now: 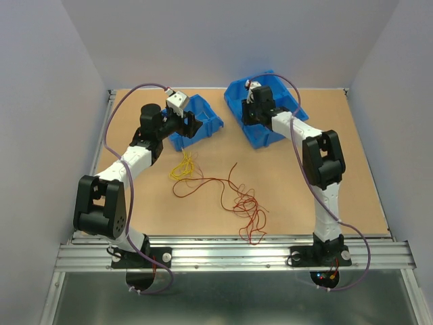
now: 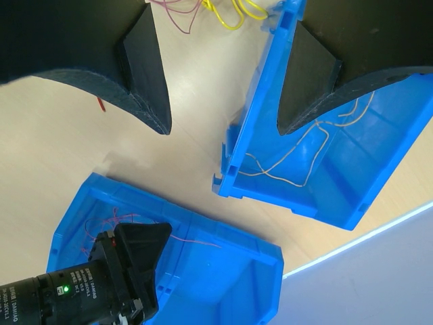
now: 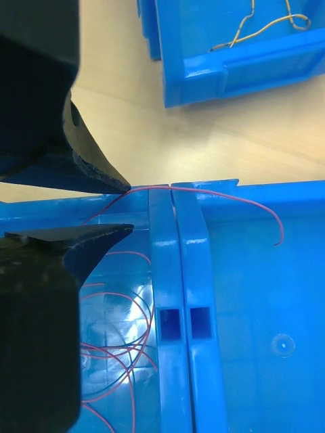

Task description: Untangle the cables

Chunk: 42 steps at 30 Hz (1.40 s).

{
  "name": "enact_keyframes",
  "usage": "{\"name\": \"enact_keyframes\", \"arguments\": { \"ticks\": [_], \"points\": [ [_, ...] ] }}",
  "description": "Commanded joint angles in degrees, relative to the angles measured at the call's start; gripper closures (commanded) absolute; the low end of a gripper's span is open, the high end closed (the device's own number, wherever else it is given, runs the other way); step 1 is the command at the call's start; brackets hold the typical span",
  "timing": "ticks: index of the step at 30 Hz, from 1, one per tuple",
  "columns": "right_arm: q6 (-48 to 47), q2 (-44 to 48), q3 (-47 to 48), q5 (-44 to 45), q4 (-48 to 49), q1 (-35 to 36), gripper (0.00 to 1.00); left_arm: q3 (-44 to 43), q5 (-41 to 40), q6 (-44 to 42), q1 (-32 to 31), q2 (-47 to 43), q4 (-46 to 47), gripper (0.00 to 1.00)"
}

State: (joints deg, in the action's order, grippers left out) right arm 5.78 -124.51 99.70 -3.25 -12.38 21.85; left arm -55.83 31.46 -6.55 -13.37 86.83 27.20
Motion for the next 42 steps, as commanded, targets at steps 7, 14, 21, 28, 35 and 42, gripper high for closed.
{"name": "enact_keyframes", "arguments": {
  "ticks": [7, 14, 21, 28, 35, 42],
  "points": [
    [-0.7, -0.8, 2.6, -1.6, 1.9, 0.6, 0.97, 0.4, 0.6, -0.4, 0.2, -2.3, 2.5, 0.26],
    [0.7, 7.5, -5.9, -4.7, 4.9, 0.6, 0.99, 0.7, 0.7, -0.4, 0.1, -1.7, 2.8, 0.26],
    [4.8, 18.8, -18.5, 1.3, 9.8, 0.5, 0.99, 4.4, -2.2, -0.2, -1.8, -1.3, 7.9, 0.27],
    [10.2, 23.1, -23.6, 12.5, 11.2, -0.6, 1.0, 7.9, -3.1, -1.1, -2.1, -4.4, 10.9, 0.27],
    [14.3, 27.7, -28.9, 17.0, 14.0, -2.9, 1.0, 8.5, -4.4, -1.8, -3.0, -4.7, 11.6, 0.27],
    [14.8, 34.8, -37.0, 18.5, 23.2, -3.4, 0.99, 8.8, -5.4, -2.7, -3.7, -4.6, 11.6, 0.27]
  ]
}}
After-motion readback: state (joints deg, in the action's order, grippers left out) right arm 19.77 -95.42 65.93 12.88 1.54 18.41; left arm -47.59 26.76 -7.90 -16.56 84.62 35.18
